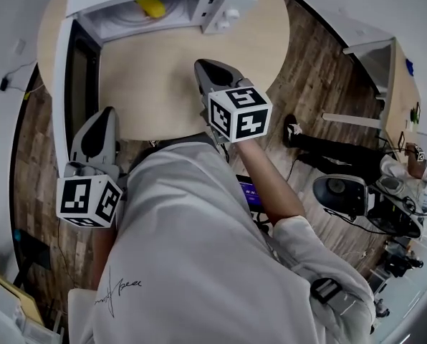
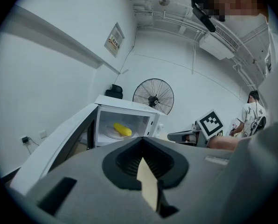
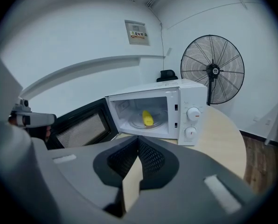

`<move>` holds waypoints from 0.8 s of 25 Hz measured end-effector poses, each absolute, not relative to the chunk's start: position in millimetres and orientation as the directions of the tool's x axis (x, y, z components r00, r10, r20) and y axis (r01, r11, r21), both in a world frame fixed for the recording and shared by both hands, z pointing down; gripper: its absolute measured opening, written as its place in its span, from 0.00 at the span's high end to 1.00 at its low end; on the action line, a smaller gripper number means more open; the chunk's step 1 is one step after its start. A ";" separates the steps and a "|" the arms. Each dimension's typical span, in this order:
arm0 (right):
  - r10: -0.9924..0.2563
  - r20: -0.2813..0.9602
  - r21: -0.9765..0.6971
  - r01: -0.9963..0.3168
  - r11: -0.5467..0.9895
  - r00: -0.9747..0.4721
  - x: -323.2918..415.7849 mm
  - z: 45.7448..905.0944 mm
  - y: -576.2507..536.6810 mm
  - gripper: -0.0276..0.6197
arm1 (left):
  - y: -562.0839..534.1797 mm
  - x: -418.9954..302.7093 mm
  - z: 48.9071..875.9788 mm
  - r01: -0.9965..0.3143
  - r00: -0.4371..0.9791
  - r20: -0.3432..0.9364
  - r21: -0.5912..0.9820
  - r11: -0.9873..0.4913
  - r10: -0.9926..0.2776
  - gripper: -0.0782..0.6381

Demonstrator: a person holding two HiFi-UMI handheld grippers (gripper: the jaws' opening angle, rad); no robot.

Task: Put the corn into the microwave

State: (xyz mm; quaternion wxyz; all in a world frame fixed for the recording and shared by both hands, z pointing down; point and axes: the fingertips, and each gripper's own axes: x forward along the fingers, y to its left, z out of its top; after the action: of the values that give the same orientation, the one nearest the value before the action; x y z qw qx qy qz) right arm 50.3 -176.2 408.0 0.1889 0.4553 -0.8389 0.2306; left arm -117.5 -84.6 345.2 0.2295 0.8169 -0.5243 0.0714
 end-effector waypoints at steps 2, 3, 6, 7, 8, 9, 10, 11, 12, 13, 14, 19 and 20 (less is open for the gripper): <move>-0.673 0.527 -0.226 -0.850 0.477 -0.518 50.0 408.3 -167.7 0.94 | -83.0 -119.4 348.8 -0.891 0.437 0.364 0.300 -0.341 -0.822 0.90; -0.671 0.528 -0.231 -0.848 0.477 -0.521 49.4 408.5 -162.8 0.94 | -81.8 -120.1 350.4 -0.891 0.436 0.367 0.301 -0.339 -0.821 0.90; -0.664 0.528 -0.245 -0.844 0.477 -0.529 48.9 408.3 -148.4 0.94 | -79.0 -120.9 355.5 -0.891 0.438 0.377 0.303 -0.339 -0.816 0.90; -0.665 0.527 -0.250 -0.844 0.474 -0.530 48.9 407.8 -144.7 0.94 | -78.6 -121.4 357.0 -0.891 0.439 0.380 0.304 -0.338 -0.814 0.90; -0.665 0.524 -0.258 -0.844 0.471 -0.531 48.9 407.2 -141.6 0.94 | -78.6 -122.4 358.4 -0.891 0.438 0.383 0.305 -0.336 -0.813 0.90; -0.666 0.522 -0.268 -0.843 0.466 -0.533 48.7 406.5 -138.9 0.94 | -78.9 -123.4 360.0 -0.892 0.436 0.387 0.304 -0.334 -0.812 0.90; -0.666 0.519 -0.278 -0.843 0.461 -0.536 48.4 405.7 -136.4 0.94 | -79.2 -124.2 361.9 -0.894 0.434 0.393 0.301 -0.333 -0.811 0.90; -0.665 0.518 -0.286 -0.842 0.458 -0.538 47.8 404.8 -133.9 0.94 | -79.3 -124.5 364.1 -0.895 0.432 0.400 0.296 -0.332 -0.808 0.90; -0.664 0.518 -0.290 -0.841 0.457 -0.540 47.1 403.9 -131.3 0.94 | -79.0 -124.2 366.1 -0.896 0.432 0.407 0.292 -0.333 -0.805 0.90; -0.661 0.520 -0.291 -0.840 0.458 -0.541 46.5 403.0 -128.6 0.94 | -78.5 -123.6 367.6 -0.897 0.433 0.413 0.289 -0.335 -0.801 0.90; -0.659 0.522 -0.289 -0.839 0.460 -0.541 46.2 402.3 -126.1 0.94 | -77.8 -123.0 368.6 -0.896 0.434 0.417 0.288 -0.337 -0.799 0.90; -0.650 0.529 -0.285 -0.836 0.469 -0.545 48.5 400.6 -118.5 0.94 | -78.7 -127.5 375.5 -0.903 0.419 0.435 0.295 -0.313 -0.797 0.90; -0.649 0.530 -0.282 -0.835 0.472 -0.546 49.4 400.3 -117.6 0.94 | -79.2 -128.6 377.8 -0.905 0.414 0.441 0.296 -0.307 -0.797 0.90</move>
State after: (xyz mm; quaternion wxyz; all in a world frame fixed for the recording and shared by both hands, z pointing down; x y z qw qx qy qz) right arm 49.4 -117.6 400.3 0.1780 0.4420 -0.8393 0.2616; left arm -128.6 -79.2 377.8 0.2549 0.8013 -0.5308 0.1061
